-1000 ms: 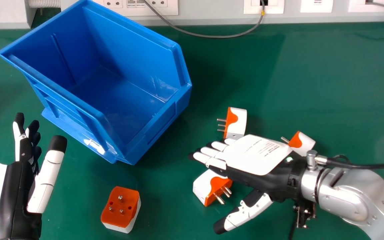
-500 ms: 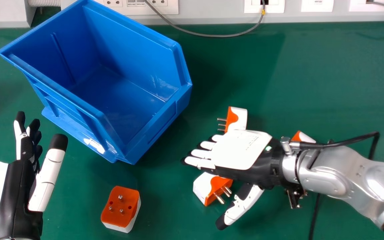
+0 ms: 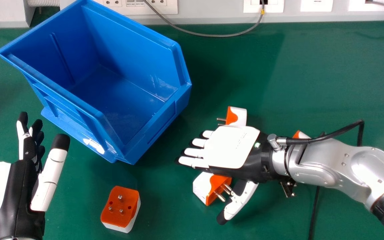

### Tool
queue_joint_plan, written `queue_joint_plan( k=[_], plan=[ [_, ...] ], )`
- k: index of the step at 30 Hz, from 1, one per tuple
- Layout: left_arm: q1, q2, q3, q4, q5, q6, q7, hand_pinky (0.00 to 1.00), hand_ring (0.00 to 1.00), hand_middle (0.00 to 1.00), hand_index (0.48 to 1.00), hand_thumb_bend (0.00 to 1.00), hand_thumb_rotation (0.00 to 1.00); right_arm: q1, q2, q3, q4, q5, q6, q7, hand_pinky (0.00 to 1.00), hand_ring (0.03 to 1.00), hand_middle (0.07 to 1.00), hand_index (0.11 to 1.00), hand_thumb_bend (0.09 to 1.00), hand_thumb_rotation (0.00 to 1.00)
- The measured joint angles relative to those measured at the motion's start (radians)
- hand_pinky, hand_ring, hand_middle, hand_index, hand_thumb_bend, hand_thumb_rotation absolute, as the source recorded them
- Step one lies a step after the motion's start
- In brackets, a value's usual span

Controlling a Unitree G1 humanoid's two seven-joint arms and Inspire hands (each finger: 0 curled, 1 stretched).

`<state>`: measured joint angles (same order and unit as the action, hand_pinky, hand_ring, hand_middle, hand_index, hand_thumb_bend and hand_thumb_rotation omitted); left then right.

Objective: Pick all objects and put in blue box

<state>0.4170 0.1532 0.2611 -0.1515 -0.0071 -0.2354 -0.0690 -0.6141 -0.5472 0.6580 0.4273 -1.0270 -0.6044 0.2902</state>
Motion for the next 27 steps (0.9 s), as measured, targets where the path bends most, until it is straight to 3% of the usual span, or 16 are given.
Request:
queue_joint_plan(
  k=[14, 21, 27],
  plan=[
    [0.000, 0.001, 0.000, -0.008, 0.000, 0.007, -0.001, 1.00, 1.00, 1.00, 1.000, 0.79, 0.89, -0.001, -0.002, 0.006, 0.003, 0.004, -0.001, 0.001, 0.98, 1.000, 1.000, 0.987, 0.431, 0.69],
    [-0.001, 0.003, 0.000, -0.008, 0.000, 0.007, -0.001, 1.00, 1.00, 1.00, 1.000, 0.77, 0.89, -0.002, -0.026, 0.006, -0.007, 0.001, -0.052, -0.001, 0.98, 1.000, 1.000, 0.977, 0.425, 0.70],
    [-0.006, 0.006, 0.001, -0.008, 0.009, 0.027, 0.007, 1.00, 1.00, 1.00, 1.000, 0.78, 0.89, -0.003, -0.064, 0.002, -0.049, -0.001, -0.087, 0.000, 0.97, 1.000, 1.000, 0.972, 0.416, 0.70]
  ],
)
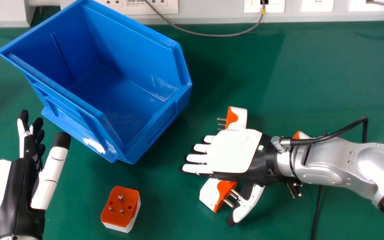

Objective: Pick all objects and put in blue box

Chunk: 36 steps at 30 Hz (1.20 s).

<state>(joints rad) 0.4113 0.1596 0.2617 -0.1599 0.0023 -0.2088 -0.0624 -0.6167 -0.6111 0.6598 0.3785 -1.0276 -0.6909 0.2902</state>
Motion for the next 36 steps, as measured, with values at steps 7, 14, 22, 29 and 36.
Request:
queue_joint_plan(
  k=[7, 14, 22, 29, 36],
  plan=[
    [0.007, 0.002, 0.001, -0.007, 0.013, 0.011, 0.016, 1.00, 1.00, 1.00, 1.000, 0.77, 0.90, 0.000, -0.031, -0.001, -0.057, -0.006, -0.024, 0.003, 0.95, 0.993, 1.000, 0.959, 0.416, 0.70],
    [0.016, 0.002, 0.001, -0.024, 0.017, 0.026, 0.021, 1.00, 1.00, 1.00, 1.000, 0.77, 0.90, -0.001, -0.032, -0.013, -0.083, -0.004, -0.030, 0.023, 0.97, 0.990, 1.000, 0.952, 0.421, 0.68],
    [0.016, 0.004, 0.001, -0.024, 0.018, 0.025, 0.021, 1.00, 1.00, 1.00, 1.000, 0.77, 0.90, -0.001, -0.037, -0.030, -0.135, -0.007, -0.022, 0.032, 0.98, 0.997, 1.000, 0.951, 0.422, 0.68],
    [0.018, 0.007, 0.001, -0.022, 0.018, 0.025, 0.019, 1.00, 1.00, 1.00, 1.000, 0.78, 0.90, -0.001, -0.040, -0.038, -0.152, -0.004, -0.033, 0.040, 0.98, 0.997, 1.000, 0.951, 0.417, 0.68],
    [0.018, 0.007, 0.001, -0.023, 0.017, 0.025, 0.016, 1.00, 1.00, 1.00, 1.000, 0.77, 0.90, -0.001, -0.040, -0.038, -0.149, -0.008, -0.044, 0.029, 0.97, 0.993, 1.000, 0.946, 0.423, 0.65]
  ],
)
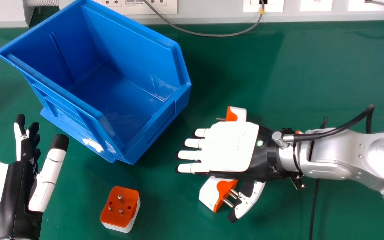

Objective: Pick all objects and put in blue box

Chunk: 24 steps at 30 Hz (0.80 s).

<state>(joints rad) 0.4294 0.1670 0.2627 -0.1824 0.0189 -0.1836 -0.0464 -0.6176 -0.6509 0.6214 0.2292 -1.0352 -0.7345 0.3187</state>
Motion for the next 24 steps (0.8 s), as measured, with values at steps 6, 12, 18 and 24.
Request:
queue_joint_plan(
  k=[6, 12, 18, 24],
  plan=[
    [0.000, 0.000, 0.000, -0.001, -0.003, -0.003, -0.004, 1.00, 1.00, 1.00, 1.000, 0.78, 0.90, 0.004, 0.000, 0.002, 0.016, 0.001, -0.003, 0.001, 0.98, 0.994, 1.000, 0.945, 0.437, 0.61],
    [0.002, 0.000, 0.001, -0.001, -0.003, -0.004, -0.005, 1.00, 1.00, 1.00, 1.000, 0.79, 0.90, 0.014, 0.003, 0.011, 0.060, 0.001, -0.003, 0.000, 0.98, 0.993, 1.000, 0.945, 0.444, 0.58],
    [0.005, 0.001, 0.002, -0.001, 0.000, -0.005, -0.005, 1.00, 1.00, 1.00, 1.000, 0.79, 0.91, 0.023, 0.022, 0.021, 0.111, -0.001, 0.012, -0.020, 0.96, 0.992, 1.000, 0.951, 0.444, 0.55],
    [0.012, 0.001, 0.002, -0.006, 0.000, -0.005, -0.005, 1.00, 1.00, 1.00, 1.000, 0.78, 0.91, 0.022, 0.029, 0.024, 0.126, 0.000, 0.026, -0.025, 0.95, 0.990, 1.000, 0.956, 0.434, 0.52]
  ],
)
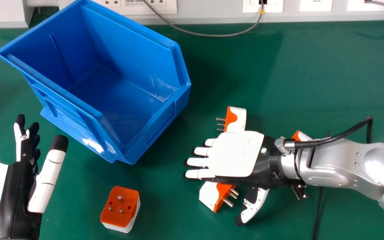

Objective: Pick all objects and put in blue box

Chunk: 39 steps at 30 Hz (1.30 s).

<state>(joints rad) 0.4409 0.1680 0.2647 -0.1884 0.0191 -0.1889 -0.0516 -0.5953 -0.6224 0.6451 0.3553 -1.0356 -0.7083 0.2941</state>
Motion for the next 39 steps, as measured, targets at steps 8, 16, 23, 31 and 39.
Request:
queue_joint_plan(
  k=[8, 16, 23, 31, 39],
  plan=[
    [0.010, 0.000, 0.000, -0.017, -0.002, 0.000, -0.007, 1.00, 1.00, 1.00, 1.000, 0.78, 0.91, -0.008, 0.013, 0.018, 0.012, -0.002, 0.018, -0.009, 0.93, 0.986, 1.000, 0.958, 0.429, 0.49],
    [0.016, 0.000, 0.000, -0.020, -0.004, 0.000, -0.011, 1.00, 1.00, 1.00, 1.000, 0.77, 0.91, -0.017, 0.020, 0.028, 0.037, -0.015, 0.018, -0.037, 0.92, 0.980, 0.999, 0.954, 0.415, 0.45],
    [0.016, 0.002, 0.003, -0.021, -0.005, 0.000, -0.015, 1.00, 1.00, 1.00, 1.000, 0.77, 0.91, -0.019, 0.027, 0.030, 0.056, -0.020, 0.000, -0.065, 0.82, 0.895, 0.905, 0.843, 0.430, 0.19],
    [0.015, 0.003, 0.010, -0.023, -0.017, 0.000, -0.026, 1.00, 1.00, 1.00, 1.000, 0.78, 0.92, -0.032, 0.042, 0.051, 0.116, -0.042, -0.037, -0.214, 0.65, 0.734, 0.737, 0.638, 0.489, 0.11],
    [0.017, 0.003, 0.017, -0.029, -0.017, 0.001, -0.030, 1.00, 1.00, 1.00, 1.000, 0.78, 0.91, -0.054, 0.058, 0.057, 0.135, -0.033, -0.042, -0.245, 0.56, 0.644, 0.651, 0.575, 0.500, 0.07]
  ],
)
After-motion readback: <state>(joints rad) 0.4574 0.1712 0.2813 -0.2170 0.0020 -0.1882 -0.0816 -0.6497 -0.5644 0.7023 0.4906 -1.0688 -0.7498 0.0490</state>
